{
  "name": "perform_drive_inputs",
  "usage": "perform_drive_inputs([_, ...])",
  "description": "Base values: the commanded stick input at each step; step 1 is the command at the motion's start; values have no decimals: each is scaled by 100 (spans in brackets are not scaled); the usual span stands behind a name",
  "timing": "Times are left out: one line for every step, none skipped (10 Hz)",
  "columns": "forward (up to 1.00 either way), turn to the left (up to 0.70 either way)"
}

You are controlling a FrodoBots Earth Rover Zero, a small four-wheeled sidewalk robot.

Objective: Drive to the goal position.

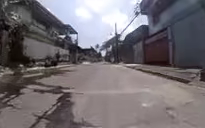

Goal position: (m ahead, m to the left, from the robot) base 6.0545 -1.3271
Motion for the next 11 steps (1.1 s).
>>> perform_drive_inputs([100, -1])
perform_drive_inputs([100, -9])
perform_drive_inputs([100, -31])
perform_drive_inputs([100, -40])
perform_drive_inputs([100, -40])
perform_drive_inputs([100, -18])
perform_drive_inputs([100, -3])
perform_drive_inputs([100, 0])
perform_drive_inputs([100, 0])
perform_drive_inputs([100, 0])
perform_drive_inputs([100, 0])
